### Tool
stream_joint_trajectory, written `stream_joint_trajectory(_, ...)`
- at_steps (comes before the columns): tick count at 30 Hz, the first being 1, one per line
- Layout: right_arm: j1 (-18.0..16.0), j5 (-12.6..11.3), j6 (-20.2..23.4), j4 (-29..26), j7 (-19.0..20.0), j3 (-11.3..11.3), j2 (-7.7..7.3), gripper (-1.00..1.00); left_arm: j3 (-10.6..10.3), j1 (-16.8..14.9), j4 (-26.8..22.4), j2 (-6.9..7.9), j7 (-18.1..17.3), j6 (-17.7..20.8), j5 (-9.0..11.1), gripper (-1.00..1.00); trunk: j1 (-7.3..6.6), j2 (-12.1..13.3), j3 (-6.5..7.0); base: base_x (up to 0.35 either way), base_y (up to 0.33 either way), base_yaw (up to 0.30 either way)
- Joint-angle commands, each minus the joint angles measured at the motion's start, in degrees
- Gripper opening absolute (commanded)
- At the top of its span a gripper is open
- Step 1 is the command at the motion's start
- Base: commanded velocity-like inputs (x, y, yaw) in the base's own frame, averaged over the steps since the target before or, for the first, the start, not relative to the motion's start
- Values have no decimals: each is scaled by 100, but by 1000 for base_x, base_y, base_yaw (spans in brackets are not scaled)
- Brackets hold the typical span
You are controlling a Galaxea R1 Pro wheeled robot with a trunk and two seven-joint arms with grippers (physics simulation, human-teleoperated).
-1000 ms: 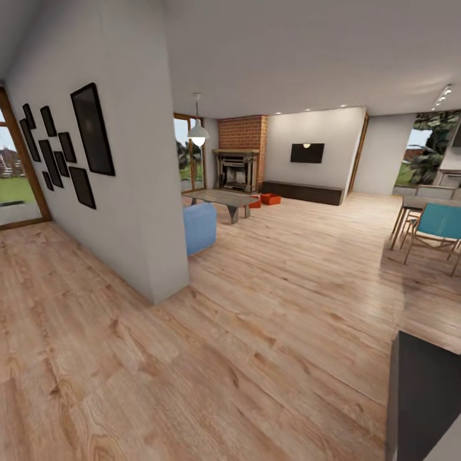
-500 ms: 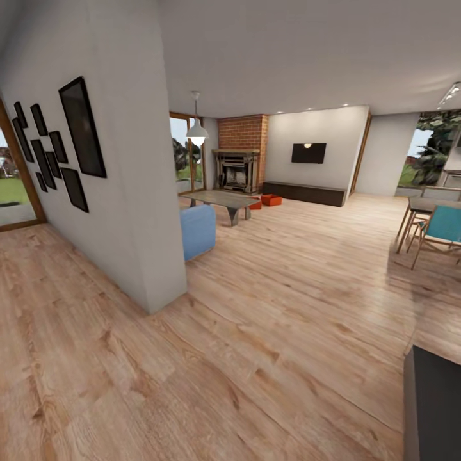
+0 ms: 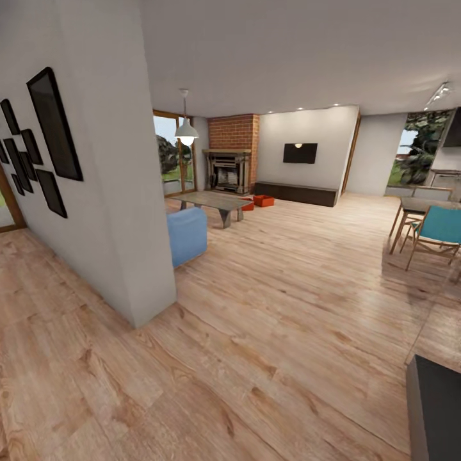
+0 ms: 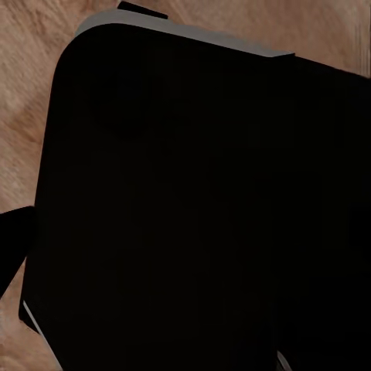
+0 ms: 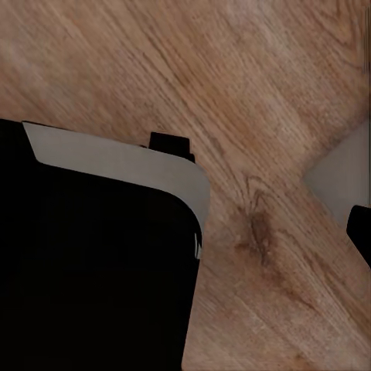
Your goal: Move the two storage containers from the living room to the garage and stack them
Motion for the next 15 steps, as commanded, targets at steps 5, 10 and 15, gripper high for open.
stream_joint_trajectory(5,-7,5,-5,15,-5,42,-3,100,-9,0,-2,-1,2,0,33,100,3,-2,-6,322,0,-271)
stream_joint_trajectory(10,-7,9,0,15,31,44,-15,100,-11,0,1,-1,2,7,33,100,3,-2,-6,322,0,-288)
stream_joint_trajectory(15,-5,9,-3,15,40,44,-16,100,-11,0,1,-1,2,8,33,100,3,-2,-6,323,0,-289)
